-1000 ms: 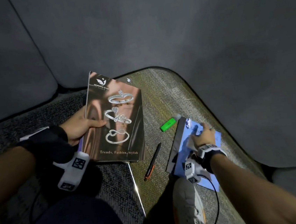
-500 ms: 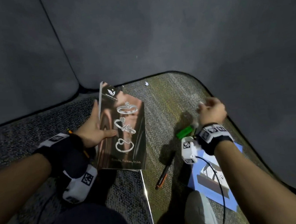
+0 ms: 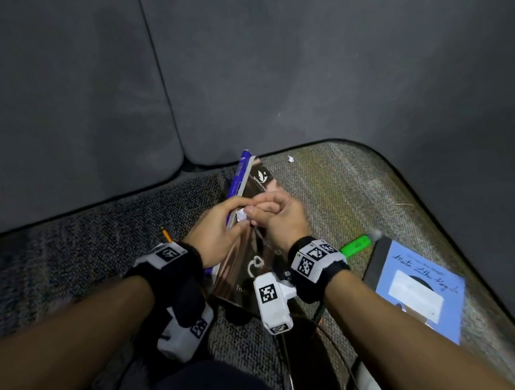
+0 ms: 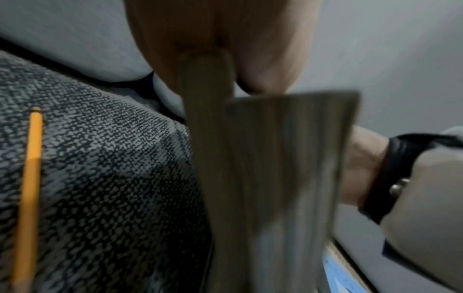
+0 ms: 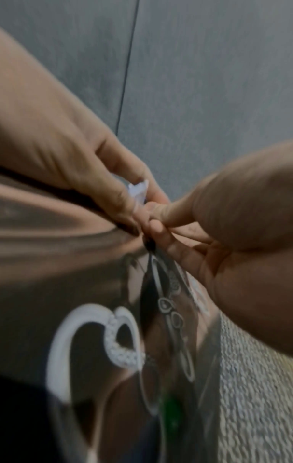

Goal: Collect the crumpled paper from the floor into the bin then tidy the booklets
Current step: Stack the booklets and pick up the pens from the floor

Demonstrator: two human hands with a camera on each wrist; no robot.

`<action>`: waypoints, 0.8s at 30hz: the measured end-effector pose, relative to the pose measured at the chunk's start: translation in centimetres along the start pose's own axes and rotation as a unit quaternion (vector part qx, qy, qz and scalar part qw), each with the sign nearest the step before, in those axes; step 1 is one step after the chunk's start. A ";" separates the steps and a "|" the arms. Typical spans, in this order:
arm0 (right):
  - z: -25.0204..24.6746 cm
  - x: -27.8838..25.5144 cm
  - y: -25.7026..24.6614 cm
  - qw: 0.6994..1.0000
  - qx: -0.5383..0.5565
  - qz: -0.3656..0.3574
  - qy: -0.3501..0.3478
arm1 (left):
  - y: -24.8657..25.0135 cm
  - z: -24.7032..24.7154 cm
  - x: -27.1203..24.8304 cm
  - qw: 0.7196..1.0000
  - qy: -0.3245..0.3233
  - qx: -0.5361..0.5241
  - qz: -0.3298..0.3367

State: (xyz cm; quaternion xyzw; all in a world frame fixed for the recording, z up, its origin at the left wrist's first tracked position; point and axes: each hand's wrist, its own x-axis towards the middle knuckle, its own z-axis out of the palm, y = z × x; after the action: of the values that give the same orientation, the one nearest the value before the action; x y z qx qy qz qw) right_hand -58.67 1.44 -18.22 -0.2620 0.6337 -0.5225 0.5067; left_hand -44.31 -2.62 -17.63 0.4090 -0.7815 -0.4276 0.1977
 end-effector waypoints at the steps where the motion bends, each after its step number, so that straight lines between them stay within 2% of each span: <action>1: -0.1 0.0 0.1 1.000 0.007 0.006 -0.002 | -0.1 0.0 -0.2 1.000 0.010 0.010 -0.010; 3: -0.6 0.1 0.3 1.000 0.021 0.006 -0.005 | -0.5 0.2 -0.6 0.999 0.026 0.019 -0.025; 5: -1.9 0.2 1.5 0.999 -0.015 0.008 0.046 | -0.7 0.0 -0.7 0.999 0.030 0.007 -0.036; 7: -3.9 -0.1 3.3 0.984 -0.076 0.074 0.147 | -0.8 -0.3 -0.6 0.999 0.022 -0.019 -0.039; 8: -4.9 -0.3 4.4 0.974 -0.087 0.124 0.168 | -0.9 -0.4 -0.5 0.998 0.020 -0.032 -0.040; 9: -5.7 -0.5 5.6 0.972 -0.071 0.162 0.157 | -0.8 -0.5 -0.3 0.998 0.019 -0.046 -0.040; 12: -5.6 -2.1 6.1 0.964 0.085 0.252 0.025 | 0.2 -1.1 0.0 0.994 0.034 -0.099 -0.024; 15: -5.1 -4.1 5.4 0.933 0.211 0.283 -0.077 | 1.2 -2.0 0.1 0.986 0.053 -0.153 -0.032; 18: -4.5 -4.9 4.5 0.912 0.269 0.287 -0.115 | 1.3 -3.2 0.0 0.977 0.046 -0.204 -0.052; 24: -2.4 -5.8 3.2 0.914 0.274 0.273 -0.121 | -0.3 -5.5 -0.8 0.974 0.034 -0.209 -0.085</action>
State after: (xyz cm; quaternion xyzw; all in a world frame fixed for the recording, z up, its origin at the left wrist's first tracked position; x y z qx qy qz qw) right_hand -58.17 8.41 -19.16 0.0089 0.4464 -0.4809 0.7546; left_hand -40.09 -4.89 -14.75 0.4382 -0.6296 -0.5827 0.2684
